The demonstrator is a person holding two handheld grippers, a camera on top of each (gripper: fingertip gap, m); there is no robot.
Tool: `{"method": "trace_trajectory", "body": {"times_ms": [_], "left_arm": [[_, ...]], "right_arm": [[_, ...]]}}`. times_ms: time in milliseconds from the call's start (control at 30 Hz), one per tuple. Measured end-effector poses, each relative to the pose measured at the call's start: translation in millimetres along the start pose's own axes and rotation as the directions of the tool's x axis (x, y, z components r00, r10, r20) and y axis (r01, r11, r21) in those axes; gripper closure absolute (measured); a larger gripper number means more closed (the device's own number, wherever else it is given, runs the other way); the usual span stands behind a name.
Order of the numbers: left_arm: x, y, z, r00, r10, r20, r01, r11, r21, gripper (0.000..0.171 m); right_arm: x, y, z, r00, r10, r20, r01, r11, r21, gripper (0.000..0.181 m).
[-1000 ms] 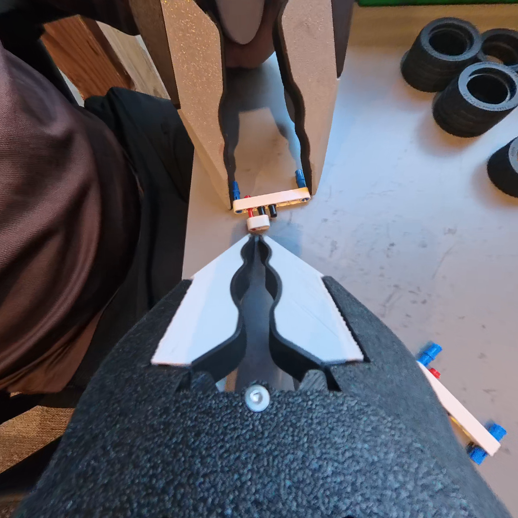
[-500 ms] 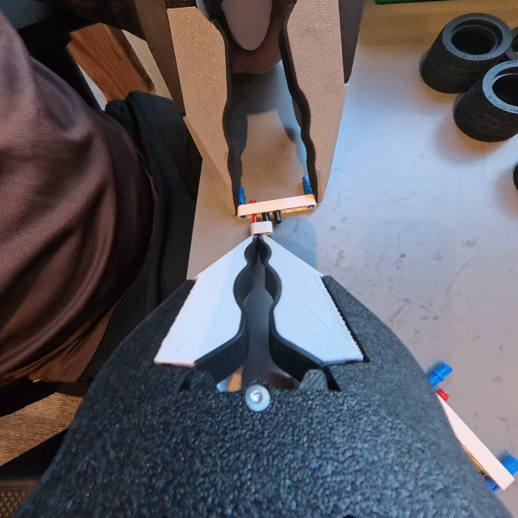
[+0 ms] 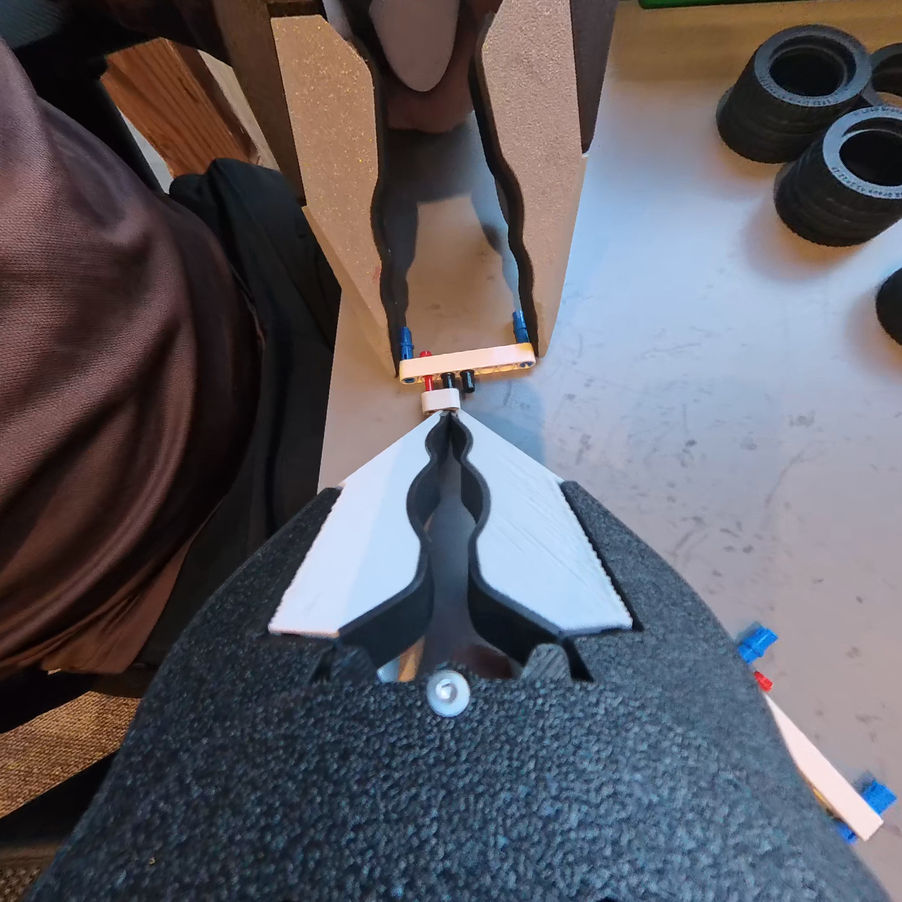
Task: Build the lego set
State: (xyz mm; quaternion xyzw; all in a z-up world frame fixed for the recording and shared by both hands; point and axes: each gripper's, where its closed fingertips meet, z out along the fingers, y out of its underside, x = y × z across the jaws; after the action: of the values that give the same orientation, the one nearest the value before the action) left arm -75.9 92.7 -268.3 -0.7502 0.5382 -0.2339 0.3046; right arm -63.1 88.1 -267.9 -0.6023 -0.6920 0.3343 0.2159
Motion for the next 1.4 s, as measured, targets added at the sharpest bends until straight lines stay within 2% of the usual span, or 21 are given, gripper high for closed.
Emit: {"method": "trace_trajectory", "body": {"times_ms": [167,333,500,600,700,800,867,933,967,1000,1033,1100,1133,1200,1300,1400], "left_arm": [[-1,-1,1,1.0,-0.005,0.001,0.005,1.0,0.007,0.119],[-3,-2,2,0.999,-0.024,0.031,0.023,1.0,0.014,0.118],[-40,1,-4,0.949,-0.202,0.242,0.198,0.979,0.041,0.119],[-46,2,-7,0.918,-0.301,0.258,0.292,0.954,0.073,0.118],[-55,5,-12,0.865,-0.404,0.298,0.388,0.915,0.112,0.118],[-46,6,-20,0.85,-0.47,0.24,0.453,0.883,0.123,0.118],[-43,1,-31,0.834,-0.518,0.191,0.49,0.854,0.178,0.118],[-36,-8,-40,0.838,-0.535,0.105,0.501,0.831,0.24,0.093],[-34,-12,-44,0.842,-0.536,0.064,0.502,0.822,0.269,0.089],[-36,-10,-45,0.83,-0.555,0.058,0.52,0.807,0.282,0.099],[-36,-7,-43,0.819,-0.571,0.058,0.538,0.799,0.269,0.101],[-34,1,-36,0.808,-0.586,0.058,0.562,0.797,0.22,0.09],[-34,3,-37,0.813,-0.577,0.069,0.553,0.805,0.215,0.092],[-44,7,-48,0.825,-0.545,0.149,0.507,0.831,0.229,0.095],[-57,24,-70,0.819,-0.513,0.258,0.478,0.858,0.189,0.096],[-45,44,-72,0.815,-0.535,0.223,0.527,0.844,0.102,0.102]], "right_arm": [[1,-4,4,0.998,-0.061,-0.029,0.061,0.998,-0.018,0.181],[5,-1,1,0.999,0.031,-0.019,-0.031,0.999,-0.011,0.181],[30,1,-14,0.973,0.108,-0.202,-0.101,0.994,0.044,0.172],[35,-1,-14,0.954,0.203,-0.221,-0.188,0.978,0.089,0.155],[40,-1,-9,0.931,0.217,-0.295,-0.207,0.976,0.063,0.153],[41,1,-8,0.908,0.215,-0.36,-0.215,0.976,0.041,0.152],[43,1,-10,0.887,0.224,-0.403,-0.224,0.973,0.047,0.153],[43,0,-11,0.879,0.242,-0.411,-0.238,0.969,0.063,0.154],[44,0,-10,0.876,0.253,-0.411,-0.248,0.966,0.066,0.154],[44,0,-10,0.874,0.263,-0.41,-0.257,0.964,0.071,0.155],[43,-2,-9,0.877,0.27,-0.397,-0.26,0.962,0.08,0.155],[39,-8,-6,0.888,0.275,-0.369,-0.257,0.961,0.097,0.155],[37,-10,-5,0.888,0.271,-0.371,-0.253,0.962,0.098,0.155],[35,-12,-4,0.887,0.261,-0.381,-0.244,0.965,0.094,0.155],[34,-8,-1,0.886,0.246,-0.392,-0.237,0.969,0.071,0.155],[37,-6,0,0.887,0.259,-0.382,-0.248,0.966,0.077,0.156]]}}
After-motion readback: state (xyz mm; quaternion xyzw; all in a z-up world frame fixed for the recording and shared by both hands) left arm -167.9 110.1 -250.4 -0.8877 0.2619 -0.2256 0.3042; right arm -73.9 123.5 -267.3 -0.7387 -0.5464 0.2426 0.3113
